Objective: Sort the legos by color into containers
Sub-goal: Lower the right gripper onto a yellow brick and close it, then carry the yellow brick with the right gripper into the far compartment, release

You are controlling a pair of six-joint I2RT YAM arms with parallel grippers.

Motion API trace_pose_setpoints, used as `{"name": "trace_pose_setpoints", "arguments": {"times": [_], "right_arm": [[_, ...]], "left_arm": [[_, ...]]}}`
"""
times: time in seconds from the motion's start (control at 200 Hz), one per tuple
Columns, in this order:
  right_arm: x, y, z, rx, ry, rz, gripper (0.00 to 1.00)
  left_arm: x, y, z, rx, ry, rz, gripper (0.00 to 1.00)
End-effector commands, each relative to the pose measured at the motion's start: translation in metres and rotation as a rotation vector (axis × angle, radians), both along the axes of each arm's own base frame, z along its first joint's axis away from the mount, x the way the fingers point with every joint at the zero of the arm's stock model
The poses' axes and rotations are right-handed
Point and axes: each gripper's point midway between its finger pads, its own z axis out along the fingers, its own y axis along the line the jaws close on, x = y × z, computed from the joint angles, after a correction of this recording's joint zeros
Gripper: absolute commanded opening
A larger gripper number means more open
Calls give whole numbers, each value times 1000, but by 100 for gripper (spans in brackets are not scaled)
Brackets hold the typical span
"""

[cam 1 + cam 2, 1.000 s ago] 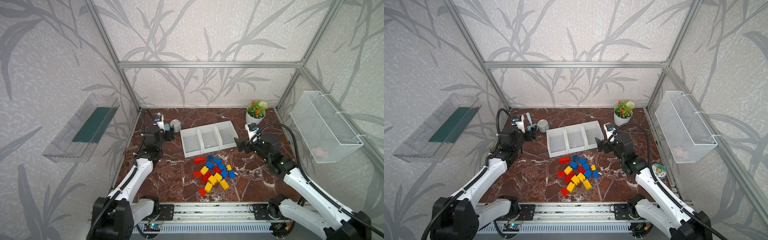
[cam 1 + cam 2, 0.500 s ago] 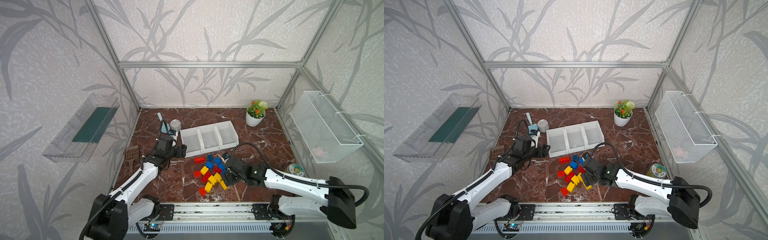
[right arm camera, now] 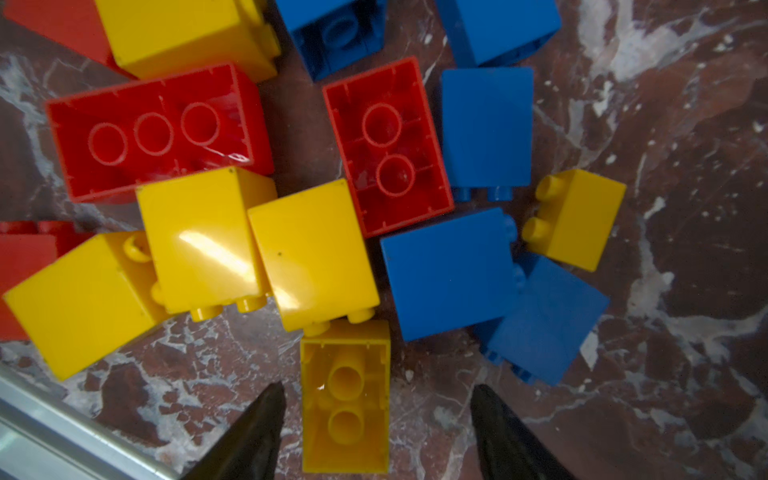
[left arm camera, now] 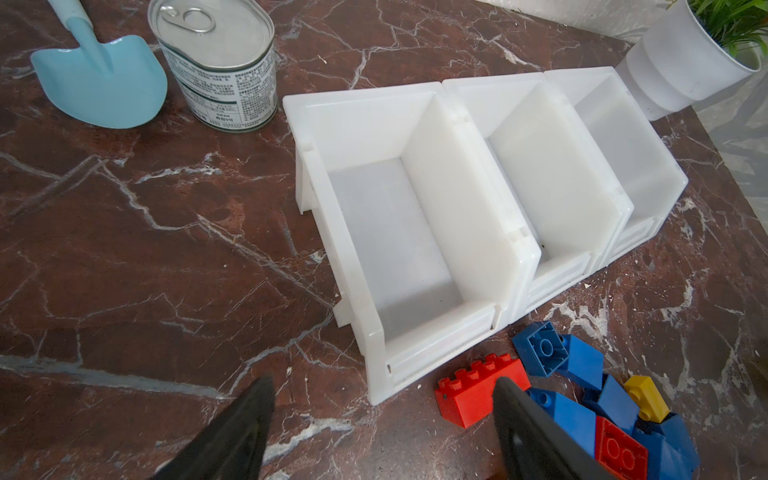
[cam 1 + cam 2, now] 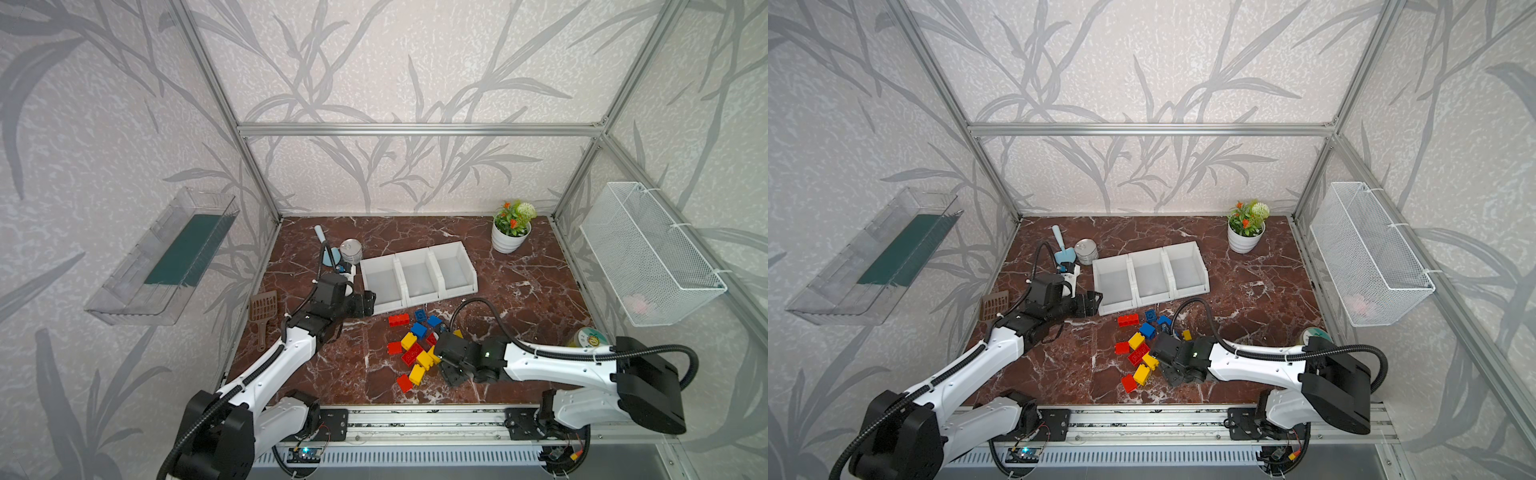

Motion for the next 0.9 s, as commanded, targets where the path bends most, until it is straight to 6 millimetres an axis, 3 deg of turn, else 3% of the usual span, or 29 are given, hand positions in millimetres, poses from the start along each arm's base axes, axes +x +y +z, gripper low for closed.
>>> {"name": "trace_pose_setpoints", "arguments": {"times": [0.0,0.235,0.4,0.52,0.635,0.725,0.895], "right_arm": [[-2,2,-6,-4,4,-22,58],[-3,6,-12,-11,10,-16,31],[-4,4,-6,-6,11,-13,27],[0,2,24,23,-31,-20,26],[26,-1,71,52,-195,8,26],[58,-5,100,116,-255,-7,26],[143,-21,129,197,-333,-127,26]], "left_arm": [[-2,-1,1,-23,-7,16,84],[-3,1,0,-18,-2,24,84],[-2,3,0,-14,-5,33,84],[-2,3,1,-12,-8,36,84],[-3,3,1,-13,-7,39,84],[-3,3,2,-18,-8,38,84],[-5,3,1,-28,0,40,84]]}}
